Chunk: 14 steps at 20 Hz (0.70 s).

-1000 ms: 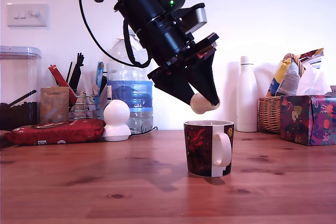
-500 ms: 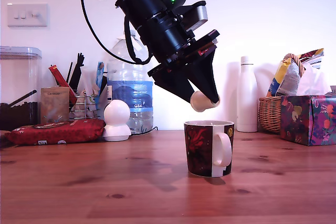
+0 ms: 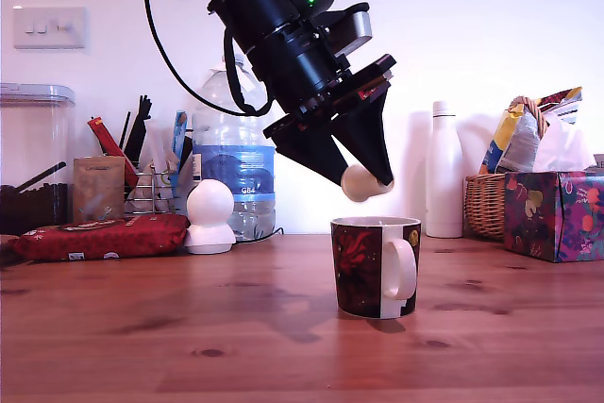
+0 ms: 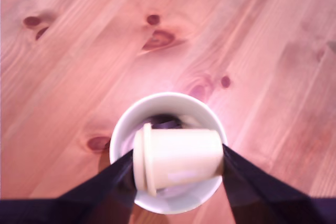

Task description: Pick up the coffee capsules from the table one by one and drop them inside the nearest coffee cup

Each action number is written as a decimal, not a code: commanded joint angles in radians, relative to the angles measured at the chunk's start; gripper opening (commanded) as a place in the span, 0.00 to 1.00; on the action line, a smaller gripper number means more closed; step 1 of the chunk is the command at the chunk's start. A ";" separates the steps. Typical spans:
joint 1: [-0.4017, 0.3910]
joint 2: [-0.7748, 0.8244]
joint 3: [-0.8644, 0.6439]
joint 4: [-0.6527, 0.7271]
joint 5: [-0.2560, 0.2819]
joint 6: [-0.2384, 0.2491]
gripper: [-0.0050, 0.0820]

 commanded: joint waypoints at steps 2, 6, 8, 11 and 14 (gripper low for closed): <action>-0.006 0.031 0.002 0.011 -0.006 -0.003 0.96; -0.006 0.031 0.002 0.011 -0.007 -0.003 0.96; -0.006 0.030 0.002 0.011 -0.006 -0.003 0.96; -0.006 0.021 0.003 -0.005 -0.001 -0.003 0.91; -0.008 -0.004 0.003 -0.016 0.008 0.008 0.56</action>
